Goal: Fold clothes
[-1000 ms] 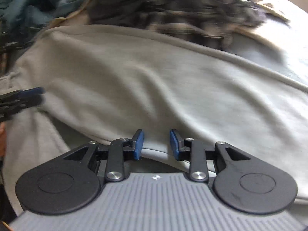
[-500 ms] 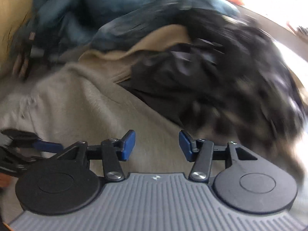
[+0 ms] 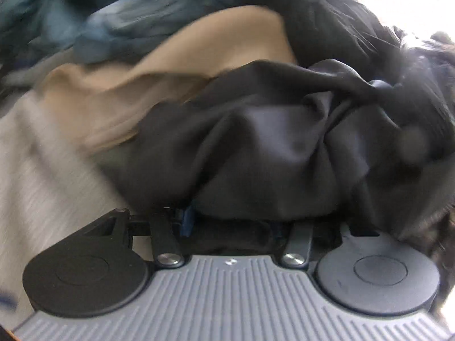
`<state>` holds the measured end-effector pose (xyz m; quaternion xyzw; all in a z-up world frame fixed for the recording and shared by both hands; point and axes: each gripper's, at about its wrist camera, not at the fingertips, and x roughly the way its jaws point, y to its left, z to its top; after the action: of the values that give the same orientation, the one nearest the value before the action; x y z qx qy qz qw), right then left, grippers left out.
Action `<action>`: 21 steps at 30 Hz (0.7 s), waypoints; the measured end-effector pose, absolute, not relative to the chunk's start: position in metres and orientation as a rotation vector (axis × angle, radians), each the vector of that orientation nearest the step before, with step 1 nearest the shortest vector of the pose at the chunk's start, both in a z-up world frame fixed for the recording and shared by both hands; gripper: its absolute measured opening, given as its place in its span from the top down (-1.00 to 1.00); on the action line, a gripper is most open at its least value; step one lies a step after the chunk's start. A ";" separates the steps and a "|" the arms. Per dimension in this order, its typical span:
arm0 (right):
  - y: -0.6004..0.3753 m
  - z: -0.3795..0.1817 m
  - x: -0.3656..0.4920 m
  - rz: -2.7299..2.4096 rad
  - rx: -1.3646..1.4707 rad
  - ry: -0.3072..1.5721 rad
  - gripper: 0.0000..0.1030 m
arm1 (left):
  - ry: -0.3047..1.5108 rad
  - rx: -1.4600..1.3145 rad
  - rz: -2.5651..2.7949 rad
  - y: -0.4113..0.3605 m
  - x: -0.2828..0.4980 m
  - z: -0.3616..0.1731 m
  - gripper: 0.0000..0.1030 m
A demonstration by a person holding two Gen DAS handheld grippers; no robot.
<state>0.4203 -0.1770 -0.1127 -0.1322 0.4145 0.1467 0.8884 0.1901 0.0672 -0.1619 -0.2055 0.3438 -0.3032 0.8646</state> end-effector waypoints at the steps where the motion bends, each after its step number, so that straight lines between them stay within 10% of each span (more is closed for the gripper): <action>1: -0.177 -0.115 0.433 0.280 -0.245 0.861 0.09 | 0.720 -0.437 -0.638 0.068 0.191 -0.163 0.04; 10: -0.182 -0.120 0.509 0.173 -0.085 0.888 0.11 | 0.708 -0.430 -0.642 0.069 0.190 -0.166 0.03; 21: -0.230 -0.046 0.376 0.186 -0.124 0.827 -0.26 | 0.706 -0.423 -0.635 0.068 0.187 -0.164 0.03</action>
<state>0.3759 -0.2295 -0.0457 -0.0602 0.4010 0.0902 0.9096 0.1872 0.0676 -0.1643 -0.2022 0.3373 -0.3033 0.8679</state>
